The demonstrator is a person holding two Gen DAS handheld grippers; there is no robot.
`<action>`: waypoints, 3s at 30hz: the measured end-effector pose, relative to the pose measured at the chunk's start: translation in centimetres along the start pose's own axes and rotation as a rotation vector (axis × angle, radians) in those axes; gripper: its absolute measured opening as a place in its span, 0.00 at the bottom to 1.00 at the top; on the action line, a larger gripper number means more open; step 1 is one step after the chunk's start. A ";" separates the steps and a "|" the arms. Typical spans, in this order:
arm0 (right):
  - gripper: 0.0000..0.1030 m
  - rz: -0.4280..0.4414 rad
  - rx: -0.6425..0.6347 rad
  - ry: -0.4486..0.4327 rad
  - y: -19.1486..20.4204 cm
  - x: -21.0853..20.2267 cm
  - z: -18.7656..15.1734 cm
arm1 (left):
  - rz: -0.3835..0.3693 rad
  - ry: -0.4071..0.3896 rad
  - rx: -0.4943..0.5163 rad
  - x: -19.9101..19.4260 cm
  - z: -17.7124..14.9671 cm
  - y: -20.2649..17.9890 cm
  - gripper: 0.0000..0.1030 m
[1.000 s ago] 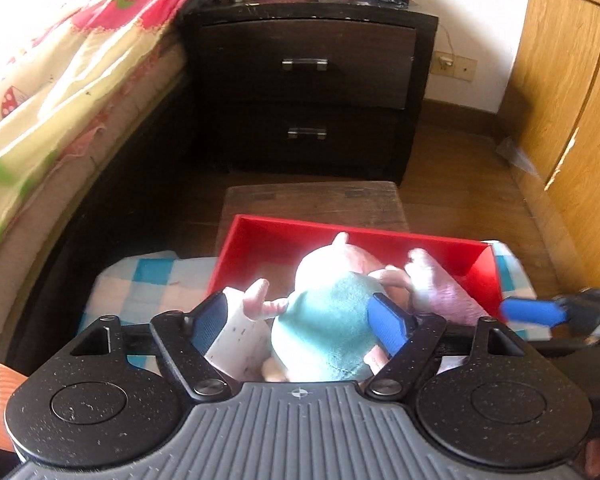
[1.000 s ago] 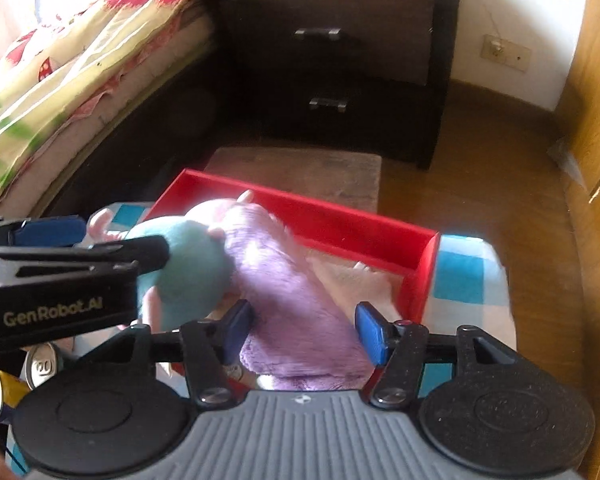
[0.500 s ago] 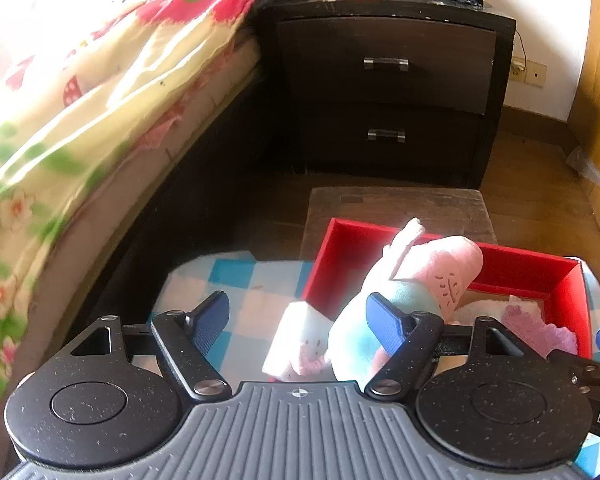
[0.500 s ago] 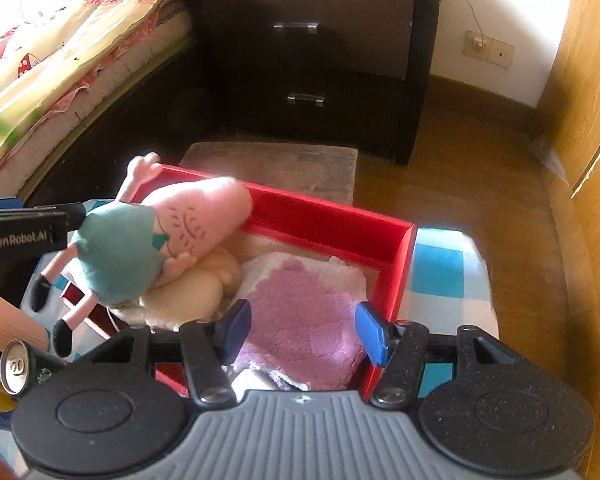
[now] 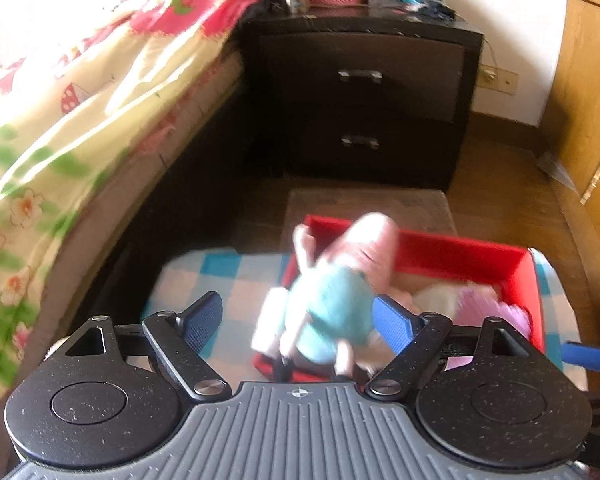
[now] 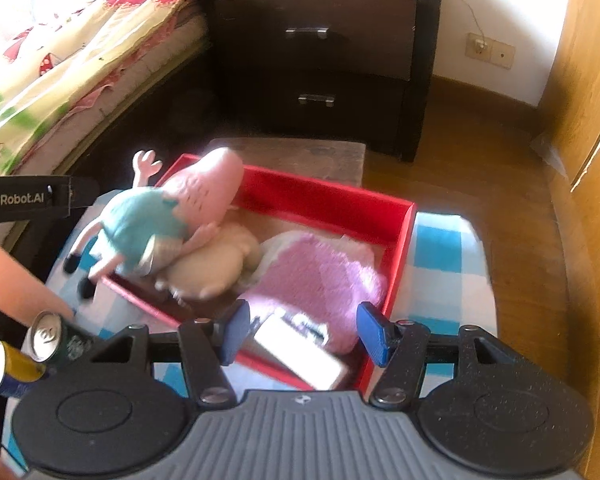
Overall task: Organize soft objects
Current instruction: 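Open the left gripper to drop the pig while the right gripper drops the towel into the box, then move both grippers back toward the knit sock and blue face mask, then grasp the striped knit sock with the left gripper while the right gripper grasps the blue mask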
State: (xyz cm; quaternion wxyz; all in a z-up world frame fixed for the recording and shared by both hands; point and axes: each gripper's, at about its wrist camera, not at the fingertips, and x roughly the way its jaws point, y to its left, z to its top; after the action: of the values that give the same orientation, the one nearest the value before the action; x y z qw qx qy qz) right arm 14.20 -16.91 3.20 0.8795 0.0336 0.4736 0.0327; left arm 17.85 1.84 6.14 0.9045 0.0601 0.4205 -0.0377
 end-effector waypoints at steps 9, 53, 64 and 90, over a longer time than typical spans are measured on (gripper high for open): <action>0.40 0.016 -0.035 0.025 1.3 -2.3 -2.6 | -0.094 0.107 -0.024 -1.6 -4.0 0.5 0.79; 0.47 0.080 -0.121 0.182 3.7 -2.4 -12.0 | -0.270 0.410 -0.109 -1.6 -23.9 3.0 0.22; 0.37 0.173 -0.076 0.245 6.0 0.8 -12.3 | -0.297 0.410 -0.160 -1.3 -23.7 4.7 0.20; 0.06 0.066 -0.085 0.308 5.1 4.2 -14.1 | -0.271 0.380 -0.045 -0.5 -23.9 2.6 0.33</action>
State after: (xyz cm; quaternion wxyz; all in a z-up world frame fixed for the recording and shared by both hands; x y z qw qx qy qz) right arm 4.58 -11.03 -7.61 0.7957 0.0063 0.5994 0.0866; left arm -0.23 7.75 -8.49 0.7968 -0.0112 0.5884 -0.1372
